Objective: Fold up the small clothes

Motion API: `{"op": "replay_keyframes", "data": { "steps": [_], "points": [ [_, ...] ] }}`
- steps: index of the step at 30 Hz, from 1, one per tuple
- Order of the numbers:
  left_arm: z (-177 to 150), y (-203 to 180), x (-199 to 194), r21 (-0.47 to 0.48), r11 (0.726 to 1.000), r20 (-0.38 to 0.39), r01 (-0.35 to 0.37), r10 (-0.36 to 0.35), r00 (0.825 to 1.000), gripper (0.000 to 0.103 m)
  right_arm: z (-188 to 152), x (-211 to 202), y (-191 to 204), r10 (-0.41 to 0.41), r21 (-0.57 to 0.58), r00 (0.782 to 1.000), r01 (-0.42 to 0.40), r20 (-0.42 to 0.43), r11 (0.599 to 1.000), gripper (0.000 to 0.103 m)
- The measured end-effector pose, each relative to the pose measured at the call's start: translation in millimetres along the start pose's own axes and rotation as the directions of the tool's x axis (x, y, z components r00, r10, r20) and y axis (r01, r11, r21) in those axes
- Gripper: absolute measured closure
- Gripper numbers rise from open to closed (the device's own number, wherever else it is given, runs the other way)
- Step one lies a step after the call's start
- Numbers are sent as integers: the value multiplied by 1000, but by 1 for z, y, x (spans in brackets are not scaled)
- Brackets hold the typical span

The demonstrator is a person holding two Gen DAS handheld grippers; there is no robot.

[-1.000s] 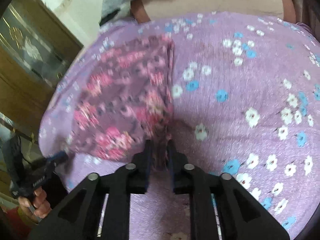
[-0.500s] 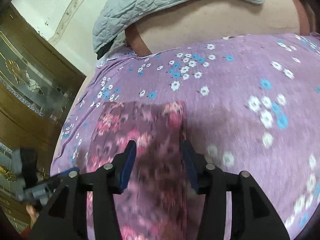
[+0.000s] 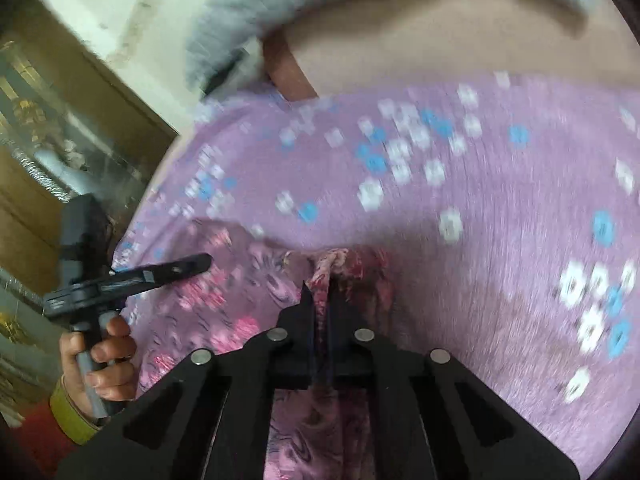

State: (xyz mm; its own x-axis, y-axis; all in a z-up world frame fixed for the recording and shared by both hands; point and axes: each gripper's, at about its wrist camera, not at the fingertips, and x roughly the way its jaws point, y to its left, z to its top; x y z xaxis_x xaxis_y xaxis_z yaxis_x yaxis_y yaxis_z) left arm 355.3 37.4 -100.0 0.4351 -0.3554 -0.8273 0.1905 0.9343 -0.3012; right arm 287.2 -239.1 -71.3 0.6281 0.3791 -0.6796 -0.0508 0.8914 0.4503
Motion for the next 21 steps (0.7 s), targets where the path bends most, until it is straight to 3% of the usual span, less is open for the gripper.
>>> {"op": "replay_keyframes", "data": {
  "steps": [3, 5, 6, 7, 9, 12, 15, 19, 21],
  "points": [
    [-3, -5, 4, 48, 996, 9, -77, 77, 997, 90, -4, 20, -7, -90, 0, 995, 90, -52, 996, 98],
    [-7, -7, -1, 76, 990, 23, -117, 116, 993, 83, -11, 37, -11, -133, -6, 986, 133, -102, 991, 97],
    [-7, -8, -6, 85, 987, 26, -138, 137, 990, 74, -12, 37, -11, -137, -2, 986, 138, -96, 990, 96],
    [-8, -8, -14, 88, 983, 39, -163, 160, 986, 68, -12, 31, -11, -137, 13, 986, 138, -92, 990, 94],
    [-12, -5, -33, 78, 981, 63, -179, 174, 983, 67, -11, 15, -11, -143, 47, 987, 146, -74, 988, 84],
    [-34, -4, -73, 60, 992, 75, -115, 110, 991, 69, -18, -21, -4, -133, 45, 991, 134, -23, 990, 84],
    [-68, -21, -108, 98, 994, 91, -43, 34, 995, 69, -41, -56, 8, -67, 50, 998, 67, -2, 997, 84],
    [-127, -54, -138, 182, 981, 79, 69, -85, 993, 69, -82, -83, 30, -24, 21, 1000, 24, -7, 999, 84],
    [-153, -67, -141, 210, 973, 53, 95, -109, 993, 71, -99, -92, 37, -12, 18, 1000, 13, -15, 1000, 84]
  ]
}}
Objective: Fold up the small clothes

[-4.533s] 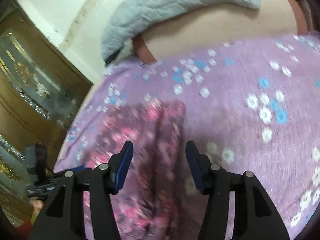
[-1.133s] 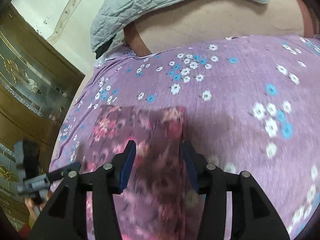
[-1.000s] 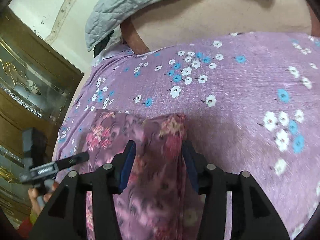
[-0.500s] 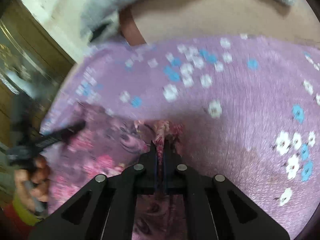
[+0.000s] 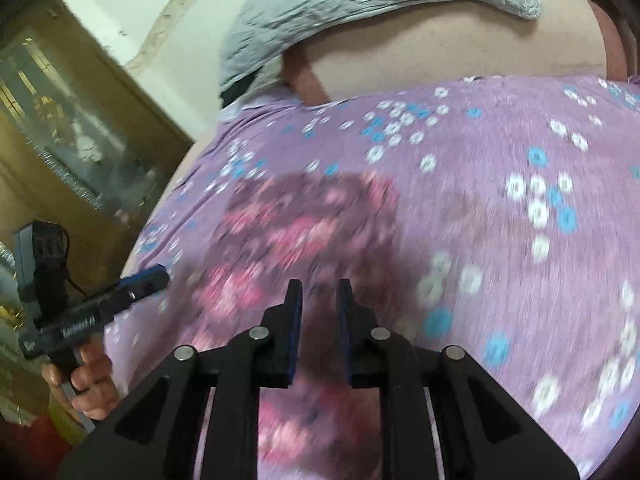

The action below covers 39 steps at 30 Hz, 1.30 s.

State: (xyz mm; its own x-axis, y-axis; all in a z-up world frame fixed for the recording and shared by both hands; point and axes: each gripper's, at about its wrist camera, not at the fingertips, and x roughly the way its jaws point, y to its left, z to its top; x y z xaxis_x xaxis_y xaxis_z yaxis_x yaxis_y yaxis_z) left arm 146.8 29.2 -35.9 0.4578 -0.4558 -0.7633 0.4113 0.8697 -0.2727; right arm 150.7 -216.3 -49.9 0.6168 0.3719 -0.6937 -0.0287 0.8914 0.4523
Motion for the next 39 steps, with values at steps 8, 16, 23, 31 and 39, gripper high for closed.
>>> {"op": "replay_keyframes", "data": {
  "steps": [8, 16, 23, 31, 39],
  "points": [
    [-78, -5, 15, -63, 998, -127, -18, 10, 992, 74, -56, -6, 9, -35, -27, 996, 33, -86, 999, 84],
    [-89, -4, 24, -57, 995, -132, -82, 74, 988, 76, -76, 6, -18, -167, -16, 976, 167, -141, 986, 91],
    [-95, 0, 17, -89, 993, -131, -76, 64, 989, 76, -80, 1, -21, -191, -3, 974, 192, -121, 981, 91],
    [-101, 0, -15, -97, 987, -95, -126, 117, 989, 60, -94, -38, -10, -211, 50, 977, 213, -42, 976, 87],
    [-109, -1, -45, -83, 969, -60, -235, 230, 971, 37, -112, -57, 14, -189, 34, 982, 190, -12, 981, 62]
  ]
}}
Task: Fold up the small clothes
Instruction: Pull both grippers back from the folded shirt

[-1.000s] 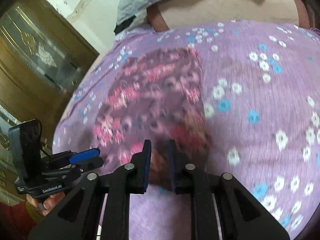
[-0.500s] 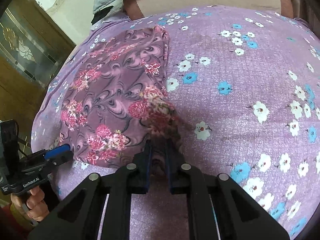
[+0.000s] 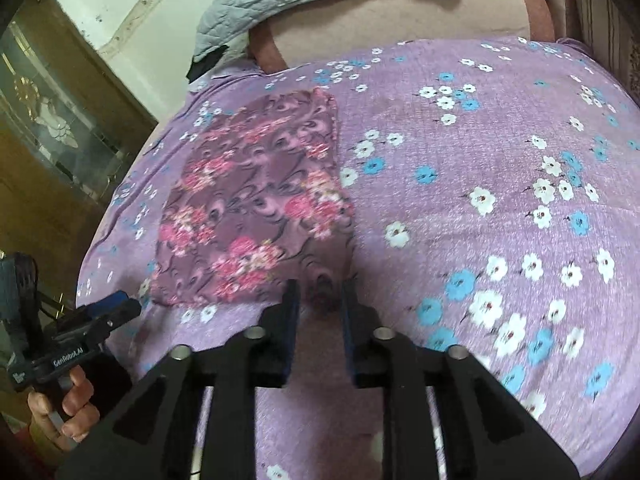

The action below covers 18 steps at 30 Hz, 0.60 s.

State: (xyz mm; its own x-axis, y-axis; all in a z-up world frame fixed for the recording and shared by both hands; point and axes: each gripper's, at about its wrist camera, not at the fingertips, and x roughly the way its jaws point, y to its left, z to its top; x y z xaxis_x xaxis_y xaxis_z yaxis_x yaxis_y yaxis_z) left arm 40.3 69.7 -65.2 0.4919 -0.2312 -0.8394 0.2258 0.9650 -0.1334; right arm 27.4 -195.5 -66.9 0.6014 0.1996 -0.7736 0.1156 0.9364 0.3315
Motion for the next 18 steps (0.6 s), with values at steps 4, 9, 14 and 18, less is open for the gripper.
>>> {"op": "replay_keyframes", "data": {
  "steps": [4, 9, 14, 18],
  "points": [
    [-11, 2, -11, 14, 999, 9, -36, 36, 999, 28, -17, -7, 15, 5, -43, 1000, -5, 5, 999, 56],
    [-23, 0, -22, 47, 997, 26, -65, 64, 998, 23, -34, -15, 29, -13, -92, 1000, 15, 20, 996, 40],
    [-28, -2, -27, 85, 991, 36, -103, 100, 994, 22, -43, -21, 42, -19, -142, 999, 24, 36, 990, 20],
    [-28, -3, -30, 94, 986, 37, -135, 132, 991, 21, -45, -24, 49, -41, -175, 998, 47, 38, 983, 16]
  ]
}}
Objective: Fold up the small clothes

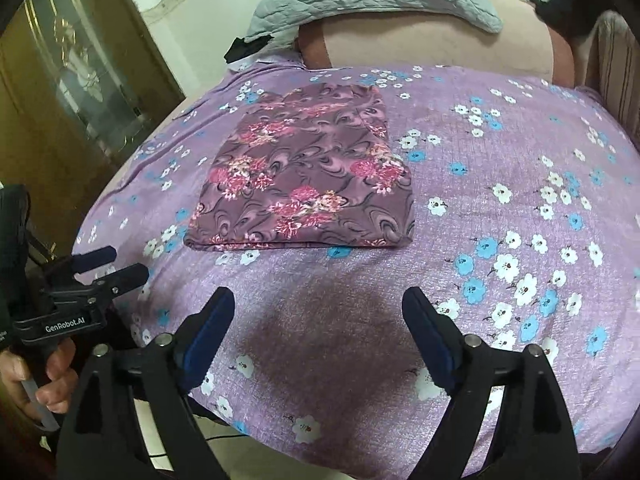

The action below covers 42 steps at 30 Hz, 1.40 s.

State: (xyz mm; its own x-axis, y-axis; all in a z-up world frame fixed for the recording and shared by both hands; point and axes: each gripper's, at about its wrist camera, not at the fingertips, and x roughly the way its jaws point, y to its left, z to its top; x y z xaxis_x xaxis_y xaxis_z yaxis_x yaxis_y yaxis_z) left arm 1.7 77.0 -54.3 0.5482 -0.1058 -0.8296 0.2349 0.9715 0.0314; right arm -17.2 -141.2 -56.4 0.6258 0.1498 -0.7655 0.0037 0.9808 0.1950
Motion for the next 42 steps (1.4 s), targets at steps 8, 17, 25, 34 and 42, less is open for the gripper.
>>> {"op": "replay_keyframes", "data": {
  "steps": [8, 17, 25, 34, 42],
  "points": [
    [13, 4, -1, 9, 998, 15, -67, 66, 998, 19, 6, 0, -2, -22, -18, 1000, 23, 3, 1000, 15],
    [36, -5, -4, 17, 990, 42, -139, 138, 990, 18, 33, 0, 2, -37, -70, 999, 38, 12, 997, 10],
    [57, -8, 6, -7, 990, 47, -138, 139, 989, 16, 57, 10, 1, -44, -76, 999, 45, 20, 996, 7],
    [71, -6, 26, -17, 989, 26, -144, 144, 989, 15, 69, 31, -1, -33, -76, 999, 32, -10, 997, 7],
    [76, -7, 39, -12, 991, 12, -136, 136, 991, 14, 74, 43, -5, -28, -79, 999, 25, -26, 997, 7]
  ]
}}
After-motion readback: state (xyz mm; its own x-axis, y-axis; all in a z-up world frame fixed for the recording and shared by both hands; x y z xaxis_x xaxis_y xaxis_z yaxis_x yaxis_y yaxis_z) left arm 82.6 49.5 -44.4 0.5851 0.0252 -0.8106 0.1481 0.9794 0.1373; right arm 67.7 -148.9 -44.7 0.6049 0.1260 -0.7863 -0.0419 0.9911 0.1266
